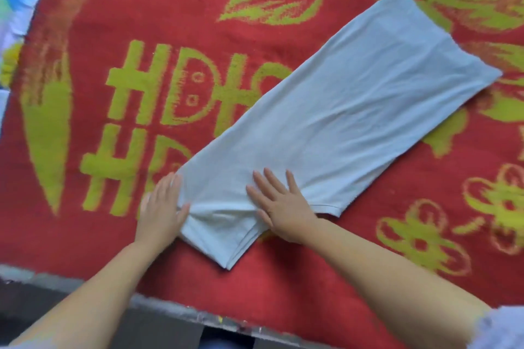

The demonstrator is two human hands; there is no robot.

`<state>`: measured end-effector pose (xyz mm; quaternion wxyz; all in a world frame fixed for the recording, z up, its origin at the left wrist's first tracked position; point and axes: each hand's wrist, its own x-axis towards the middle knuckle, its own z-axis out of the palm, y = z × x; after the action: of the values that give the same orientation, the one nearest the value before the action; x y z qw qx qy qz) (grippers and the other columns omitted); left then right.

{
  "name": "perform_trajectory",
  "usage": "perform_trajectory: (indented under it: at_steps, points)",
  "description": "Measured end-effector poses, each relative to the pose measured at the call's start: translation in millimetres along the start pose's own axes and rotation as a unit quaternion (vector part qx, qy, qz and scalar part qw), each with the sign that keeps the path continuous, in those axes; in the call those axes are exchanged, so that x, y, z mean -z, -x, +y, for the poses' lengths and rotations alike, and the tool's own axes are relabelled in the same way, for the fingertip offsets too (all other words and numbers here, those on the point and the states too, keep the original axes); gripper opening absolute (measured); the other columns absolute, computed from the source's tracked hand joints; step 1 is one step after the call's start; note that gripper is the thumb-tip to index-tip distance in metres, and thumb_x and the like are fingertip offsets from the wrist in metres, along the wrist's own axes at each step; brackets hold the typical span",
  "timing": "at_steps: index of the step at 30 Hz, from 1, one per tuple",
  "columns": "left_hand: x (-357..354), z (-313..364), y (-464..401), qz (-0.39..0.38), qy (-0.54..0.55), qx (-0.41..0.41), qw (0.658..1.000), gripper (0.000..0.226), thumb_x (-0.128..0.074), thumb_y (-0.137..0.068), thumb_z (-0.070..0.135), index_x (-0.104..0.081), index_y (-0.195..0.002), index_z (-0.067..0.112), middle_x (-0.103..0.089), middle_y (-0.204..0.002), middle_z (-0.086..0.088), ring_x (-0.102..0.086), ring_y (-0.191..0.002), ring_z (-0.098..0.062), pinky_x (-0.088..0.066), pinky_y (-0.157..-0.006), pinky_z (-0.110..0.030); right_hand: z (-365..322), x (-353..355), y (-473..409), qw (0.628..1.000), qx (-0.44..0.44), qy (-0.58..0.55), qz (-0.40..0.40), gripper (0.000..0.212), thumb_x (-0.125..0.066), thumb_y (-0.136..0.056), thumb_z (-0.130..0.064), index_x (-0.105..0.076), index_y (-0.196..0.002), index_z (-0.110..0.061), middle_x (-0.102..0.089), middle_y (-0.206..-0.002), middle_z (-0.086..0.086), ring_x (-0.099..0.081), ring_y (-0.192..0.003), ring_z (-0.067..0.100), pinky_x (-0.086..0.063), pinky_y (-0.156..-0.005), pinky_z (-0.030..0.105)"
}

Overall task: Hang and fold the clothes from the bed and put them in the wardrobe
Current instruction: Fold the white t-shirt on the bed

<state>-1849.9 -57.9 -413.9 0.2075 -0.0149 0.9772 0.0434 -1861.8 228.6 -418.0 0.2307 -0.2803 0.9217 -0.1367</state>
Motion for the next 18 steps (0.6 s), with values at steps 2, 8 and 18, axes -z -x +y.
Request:
perform_trajectory:
  at_steps: [2,8,18]
  points:
    - [7.8,-12.8,4.8,-0.018,0.000,0.017,1.000,0.074,-0.079,-0.072,0.024,-0.047,-0.136,0.004,-0.060,-0.118,-0.017,-0.059,-0.106,-0.037,-0.043,-0.090,-0.054,-34.5,-12.2,19.3,0.999,0.014,-0.025,-0.044,0.058,-0.040,-0.099,-0.036,-0.023,-0.152,-0.021,-0.008,-0.161,0.006,-0.004,-0.148,0.029,0.013,-0.110,0.059]
    - [48.6,-14.8,-62.1,-0.188,0.192,0.006,0.963,0.029,-0.066,-0.082,0.022,-0.044,-0.101,0.018,-0.060,-0.087,0.001,-0.059,-0.084,-0.026,-0.040,-0.065,-0.033,-101.7,-41.1,25.2,0.998,-0.033,0.029,-0.053,0.086,-0.057,-0.081,-0.058,-0.022,-0.152,-0.023,0.000,-0.157,0.017,-0.002,-0.146,0.036,-0.003,-0.105,0.074]
    - [68.5,-59.3,-48.7,-0.338,0.362,-0.061,0.867,0.007,-0.064,-0.090,0.011,-0.068,-0.095,0.008,-0.069,-0.079,0.005,-0.064,-0.071,-0.006,-0.048,-0.058,-0.013,-171.4,-26.8,-13.4,0.906,-0.333,-0.139,0.222,0.031,-0.067,-0.073,0.006,-0.071,-0.101,-0.007,-0.071,-0.100,0.015,-0.068,-0.097,0.030,-0.026,-0.108,0.054]
